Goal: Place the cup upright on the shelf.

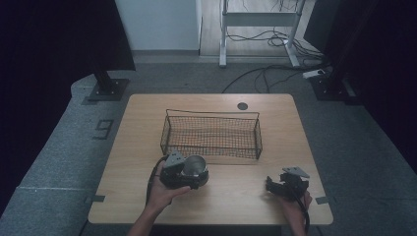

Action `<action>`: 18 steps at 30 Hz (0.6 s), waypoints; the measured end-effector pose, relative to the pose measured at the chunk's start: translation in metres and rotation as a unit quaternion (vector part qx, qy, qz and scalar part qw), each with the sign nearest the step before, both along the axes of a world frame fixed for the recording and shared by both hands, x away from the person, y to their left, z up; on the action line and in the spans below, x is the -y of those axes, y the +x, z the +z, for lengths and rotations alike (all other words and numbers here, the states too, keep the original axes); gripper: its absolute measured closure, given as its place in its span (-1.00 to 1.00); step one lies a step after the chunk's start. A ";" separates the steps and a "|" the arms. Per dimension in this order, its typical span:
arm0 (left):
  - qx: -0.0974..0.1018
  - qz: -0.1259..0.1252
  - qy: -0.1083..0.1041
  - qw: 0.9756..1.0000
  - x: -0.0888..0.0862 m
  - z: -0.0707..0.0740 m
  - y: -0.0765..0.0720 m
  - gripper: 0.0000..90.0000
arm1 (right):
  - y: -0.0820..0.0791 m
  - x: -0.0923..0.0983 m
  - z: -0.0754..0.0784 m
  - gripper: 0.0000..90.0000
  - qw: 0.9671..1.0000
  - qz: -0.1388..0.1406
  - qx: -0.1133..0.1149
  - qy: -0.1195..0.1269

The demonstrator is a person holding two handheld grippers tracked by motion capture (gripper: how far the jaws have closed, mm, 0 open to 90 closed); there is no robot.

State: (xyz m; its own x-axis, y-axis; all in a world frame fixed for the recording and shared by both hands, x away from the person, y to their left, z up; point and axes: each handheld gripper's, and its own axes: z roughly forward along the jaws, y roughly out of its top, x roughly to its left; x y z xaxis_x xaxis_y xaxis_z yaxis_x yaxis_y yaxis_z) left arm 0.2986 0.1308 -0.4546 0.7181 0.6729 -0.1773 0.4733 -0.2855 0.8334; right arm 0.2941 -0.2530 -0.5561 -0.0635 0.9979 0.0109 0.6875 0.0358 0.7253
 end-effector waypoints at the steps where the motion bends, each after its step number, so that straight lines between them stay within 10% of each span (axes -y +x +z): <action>1: 0.001 0.000 -0.001 1.000 0.000 0.001 0.000 -0.68 | 0.000 0.000 0.000 -0.90 1.000 0.000 0.000 0.000; 18: 0.002 0.009 -0.002 1.000 -0.006 0.009 0.010 -0.68 | 0.000 0.000 0.000 -0.90 1.000 0.000 0.000 0.000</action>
State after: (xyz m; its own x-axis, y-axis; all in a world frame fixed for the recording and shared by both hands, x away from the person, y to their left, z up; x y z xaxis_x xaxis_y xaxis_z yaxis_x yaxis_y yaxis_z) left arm 0.3083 0.1370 -0.4461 0.7075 0.6845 -0.1761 0.4739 -0.2746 0.8367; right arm 0.2941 -0.2530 -0.5561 -0.0635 0.9979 0.0109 0.6875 0.0358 0.7253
